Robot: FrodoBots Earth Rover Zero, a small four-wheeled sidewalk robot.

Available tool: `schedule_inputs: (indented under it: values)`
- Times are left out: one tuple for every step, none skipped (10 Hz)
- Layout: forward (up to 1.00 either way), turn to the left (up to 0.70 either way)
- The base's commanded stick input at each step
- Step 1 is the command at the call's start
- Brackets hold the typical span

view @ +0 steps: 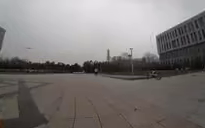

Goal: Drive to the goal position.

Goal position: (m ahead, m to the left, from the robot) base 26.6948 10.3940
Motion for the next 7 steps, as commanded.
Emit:
schedule_inputs:
  values:
    - [0.7, -0.01]
    - [0.7, -0.01]
    - [0.7, -0.01]
    - [0.7, -0.01]
    - [0.7, -0.01]
    - [0.7, -0.01]
    - [0.7, -0.01]
